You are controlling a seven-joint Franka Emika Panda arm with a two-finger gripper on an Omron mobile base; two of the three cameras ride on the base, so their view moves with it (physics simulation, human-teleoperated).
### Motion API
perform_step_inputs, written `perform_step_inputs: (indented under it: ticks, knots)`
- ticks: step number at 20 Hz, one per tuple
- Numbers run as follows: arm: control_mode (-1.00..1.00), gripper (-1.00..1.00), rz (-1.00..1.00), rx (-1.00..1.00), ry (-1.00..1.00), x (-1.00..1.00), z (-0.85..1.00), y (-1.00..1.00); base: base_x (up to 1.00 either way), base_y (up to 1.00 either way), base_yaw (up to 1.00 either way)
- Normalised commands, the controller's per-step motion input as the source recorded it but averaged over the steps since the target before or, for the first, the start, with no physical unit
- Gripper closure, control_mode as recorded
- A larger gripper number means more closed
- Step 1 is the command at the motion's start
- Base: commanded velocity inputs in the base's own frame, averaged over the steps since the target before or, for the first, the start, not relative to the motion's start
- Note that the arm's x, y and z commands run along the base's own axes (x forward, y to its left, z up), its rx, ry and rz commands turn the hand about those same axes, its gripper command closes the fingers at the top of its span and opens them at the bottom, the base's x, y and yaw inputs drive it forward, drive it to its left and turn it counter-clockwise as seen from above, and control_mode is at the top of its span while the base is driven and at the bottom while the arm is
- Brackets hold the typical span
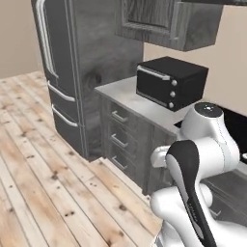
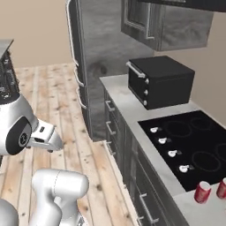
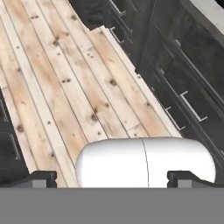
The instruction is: Four empty soda cans are scattered around the kitchen. Gather all the cans and cluster them next to the stove for recycling.
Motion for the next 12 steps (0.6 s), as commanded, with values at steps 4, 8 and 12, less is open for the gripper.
perform_step_inputs:
  ticks: [4, 8, 12]
  knots:
    - [1.00, -1.00, 0.00, 0.00, 0.00, 0.00, 0.00, 0.00, 0.61, 0.00, 0.27]
    - [1.00, -1.00, 0.00, 0.00, 0.00, 0.00, 0.00, 0.00, 0.98, 0.00, 0.07]
    - [1.00, -1.00, 0.00, 0.00, 0.00, 0.00, 0.00, 0.00, 1.00, 0.02, 0.06]
